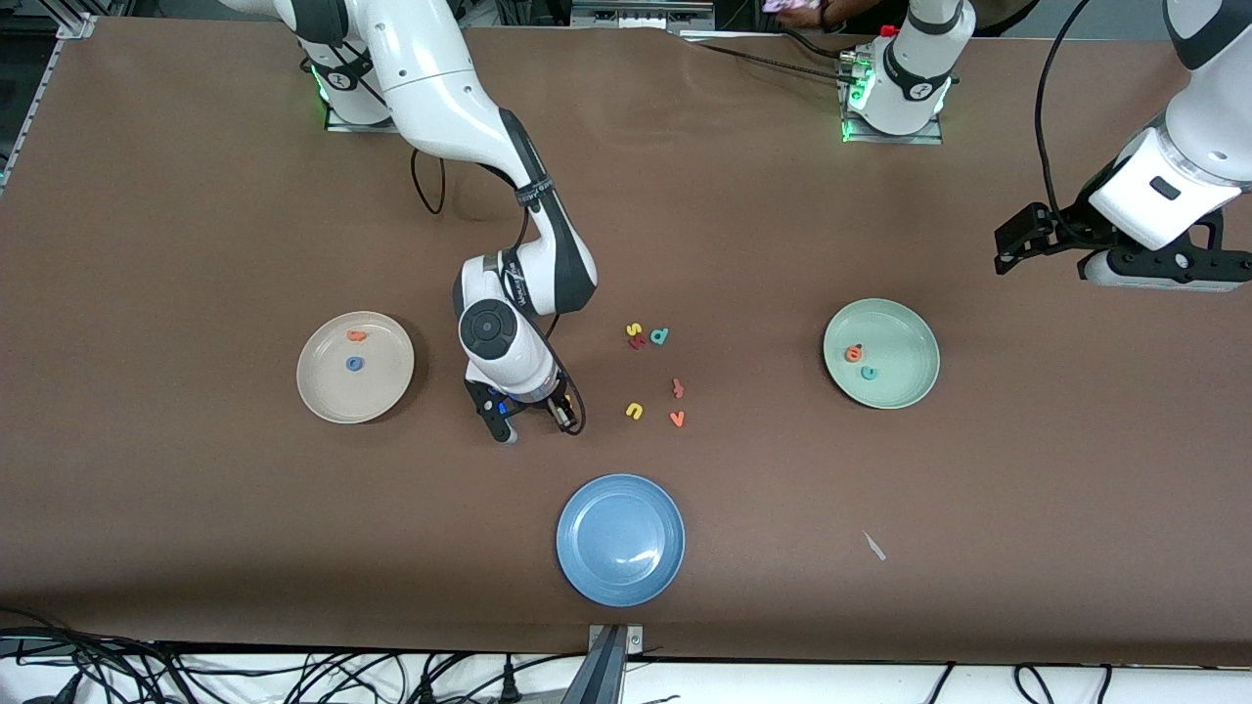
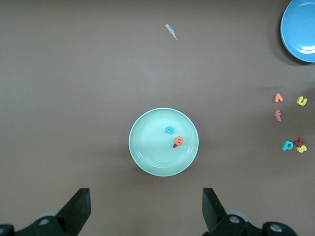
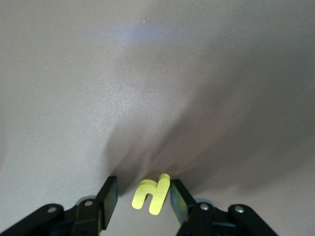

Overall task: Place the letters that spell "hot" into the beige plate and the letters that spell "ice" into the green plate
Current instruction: 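Carry the yellow letter to the beige plate and open the right gripper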

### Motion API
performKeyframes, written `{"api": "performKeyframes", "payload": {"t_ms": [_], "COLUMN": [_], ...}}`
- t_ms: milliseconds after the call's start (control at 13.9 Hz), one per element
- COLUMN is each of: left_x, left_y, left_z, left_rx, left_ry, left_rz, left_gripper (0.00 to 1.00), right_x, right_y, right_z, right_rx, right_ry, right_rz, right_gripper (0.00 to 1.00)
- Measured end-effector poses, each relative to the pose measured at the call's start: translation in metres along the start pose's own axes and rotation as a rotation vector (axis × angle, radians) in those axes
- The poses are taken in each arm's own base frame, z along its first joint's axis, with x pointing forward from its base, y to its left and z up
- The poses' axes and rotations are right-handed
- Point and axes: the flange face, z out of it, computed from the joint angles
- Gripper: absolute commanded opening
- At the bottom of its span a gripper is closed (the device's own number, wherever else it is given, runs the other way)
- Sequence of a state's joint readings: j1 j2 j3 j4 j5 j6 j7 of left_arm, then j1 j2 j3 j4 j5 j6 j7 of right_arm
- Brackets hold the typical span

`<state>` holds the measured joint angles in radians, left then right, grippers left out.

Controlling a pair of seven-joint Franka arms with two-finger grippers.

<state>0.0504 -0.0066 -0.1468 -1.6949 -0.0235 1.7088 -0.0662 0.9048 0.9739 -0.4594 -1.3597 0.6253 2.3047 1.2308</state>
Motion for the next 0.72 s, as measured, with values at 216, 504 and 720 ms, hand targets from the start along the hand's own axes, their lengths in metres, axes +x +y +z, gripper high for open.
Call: {"api": "performKeyframes", "payload": {"t_ms": [216, 504, 720], "left_x": [0.0000, 0.0000, 0.0000], "left_y": [0.0000, 0.0000, -0.0001], "left_z": [0.0000, 0.0000, 0.0000], "left_rx": [0.000, 0.000, 0.000], "left_ry": [0.000, 0.000, 0.000], "left_rz": [0.000, 0.000, 0.000], "left_gripper": [1.00, 1.00, 1.00], "right_x": [-0.0007, -0.0015, -0.0019], "right_y": [-0.0009, -0.0018, -0.0021], "right_z": [-0.0010, -0.0018, -0.0021], "right_rx": [0.003, 0.005, 0.006], "right_ry": [0.000, -0.001, -0.001], "right_rz": [-0.001, -0.003, -0.003], "right_gripper": [0.40, 0.31, 0.25]}}
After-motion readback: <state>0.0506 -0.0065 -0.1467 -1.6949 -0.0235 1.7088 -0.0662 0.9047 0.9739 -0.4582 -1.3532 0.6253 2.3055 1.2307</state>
